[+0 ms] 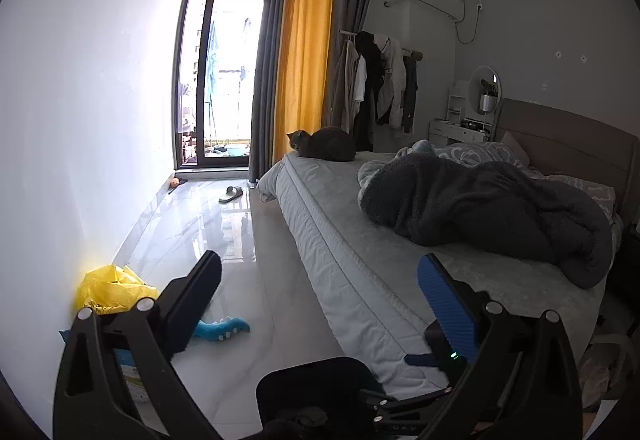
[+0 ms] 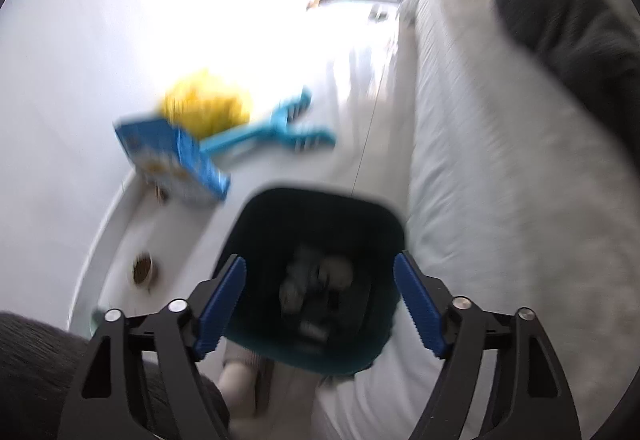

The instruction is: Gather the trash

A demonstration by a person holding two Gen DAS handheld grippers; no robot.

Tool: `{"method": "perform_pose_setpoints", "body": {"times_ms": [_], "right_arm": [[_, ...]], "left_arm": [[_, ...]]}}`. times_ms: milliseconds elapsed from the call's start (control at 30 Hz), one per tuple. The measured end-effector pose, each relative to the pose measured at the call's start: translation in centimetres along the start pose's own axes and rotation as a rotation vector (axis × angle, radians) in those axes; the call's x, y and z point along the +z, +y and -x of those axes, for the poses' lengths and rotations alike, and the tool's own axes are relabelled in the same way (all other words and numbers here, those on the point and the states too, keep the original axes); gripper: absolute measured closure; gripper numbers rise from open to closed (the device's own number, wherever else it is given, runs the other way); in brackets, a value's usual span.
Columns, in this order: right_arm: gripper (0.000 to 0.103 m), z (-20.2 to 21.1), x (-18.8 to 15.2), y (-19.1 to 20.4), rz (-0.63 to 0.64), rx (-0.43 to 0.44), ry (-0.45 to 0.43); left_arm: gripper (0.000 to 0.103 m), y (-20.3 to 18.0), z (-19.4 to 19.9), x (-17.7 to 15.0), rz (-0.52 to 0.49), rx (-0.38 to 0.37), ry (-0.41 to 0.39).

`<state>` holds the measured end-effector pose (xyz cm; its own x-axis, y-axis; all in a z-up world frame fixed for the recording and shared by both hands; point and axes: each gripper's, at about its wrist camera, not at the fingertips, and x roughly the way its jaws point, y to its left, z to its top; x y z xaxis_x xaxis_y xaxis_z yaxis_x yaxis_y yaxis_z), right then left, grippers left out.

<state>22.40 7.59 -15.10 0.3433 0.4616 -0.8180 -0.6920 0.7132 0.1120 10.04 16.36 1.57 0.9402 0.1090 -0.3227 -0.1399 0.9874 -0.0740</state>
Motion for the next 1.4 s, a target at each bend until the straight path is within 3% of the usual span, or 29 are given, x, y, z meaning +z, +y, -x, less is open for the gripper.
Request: {"method": "perform_pose_setpoints", "body": {"times_ms": [67, 200, 367, 733, 1067, 1200, 1400], "right_arm": [[0.013, 3.1, 0.0, -0.9, -0.034, -0.030, -0.078], [0.011, 8.9, -1.0, -3.1, -0.063, -0.142, -0.218], [0.003, 17.0, -3.7, -6.6, -0.140, -0.267, -0.393], [0.003, 29.4, -11.5, -9.6, -0.227, -0.432, -0.586], [0.003, 32.9, -18.9, -7.8, -0.278, -0.534, -0.609], [0.003, 32.8, -21.2, -7.6, -0.293, -0.559, -0.612], [0.003, 33.6, -22.1, -7.2, -0.262, -0.558, -0.670]], "left_arm": [[0.003, -0.4, 0.6, 0.0, 0.004, -0.004, -0.009], [0.003, -1.2, 1.4, -0.3, 0.016, -0.033, -0.023], [0.003, -3.4, 2.1, -0.6, -0.058, -0.039, -0.007], [0.003, -6.3, 4.5, -1.5, -0.103, -0.064, -0.012], [0.003, -6.4, 6.4, -4.6, -0.139, -0.027, 0.014], [0.003, -6.6, 7.3, -4.4, -0.124, -0.036, -0.015], [0.003, -7.6, 8.1, -4.9, -0.164, -0.048, -0.047]]}}
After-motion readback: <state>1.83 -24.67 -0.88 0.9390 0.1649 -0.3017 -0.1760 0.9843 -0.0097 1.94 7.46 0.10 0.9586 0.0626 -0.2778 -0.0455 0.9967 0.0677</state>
